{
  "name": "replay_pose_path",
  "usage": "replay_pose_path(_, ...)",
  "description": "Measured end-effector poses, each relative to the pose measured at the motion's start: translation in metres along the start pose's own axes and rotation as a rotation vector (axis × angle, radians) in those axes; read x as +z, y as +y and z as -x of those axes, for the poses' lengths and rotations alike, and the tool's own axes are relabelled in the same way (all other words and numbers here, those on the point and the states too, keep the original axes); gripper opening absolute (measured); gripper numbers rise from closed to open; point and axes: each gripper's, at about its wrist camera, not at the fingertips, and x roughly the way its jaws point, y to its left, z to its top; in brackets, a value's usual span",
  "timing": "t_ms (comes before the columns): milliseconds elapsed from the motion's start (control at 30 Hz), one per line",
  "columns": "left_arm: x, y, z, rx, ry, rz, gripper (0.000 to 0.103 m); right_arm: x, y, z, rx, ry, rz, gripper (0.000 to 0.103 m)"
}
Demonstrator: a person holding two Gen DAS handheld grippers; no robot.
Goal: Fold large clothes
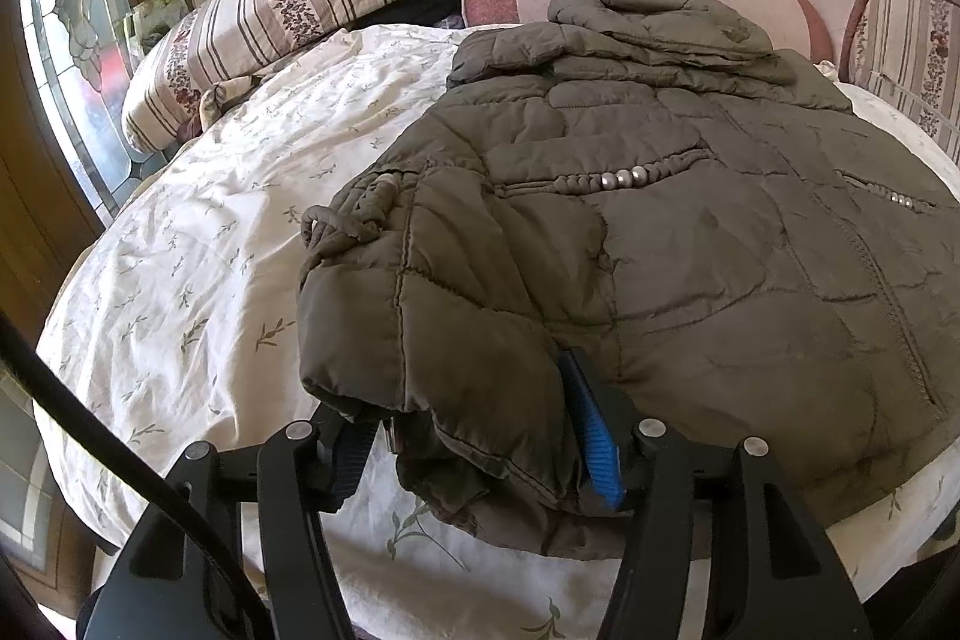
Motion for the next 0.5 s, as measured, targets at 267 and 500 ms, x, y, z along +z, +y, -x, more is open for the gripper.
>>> replay_pose_path(267, 0.0001, 0.0020, -0.0012, 0.012, 0.002, 0.009, 0.065, -0.0002, 0.0003, 0.0000, 0.001, -0.001, -0.001, 0.039)
replay_pose_path(500, 0.0012, 0.0060, -0.0039, 0.002, 0.017, 0.038, 0.070, -0.0003, 0.0006, 0.0000, -0.001, -0.002, 0.002, 0.039)
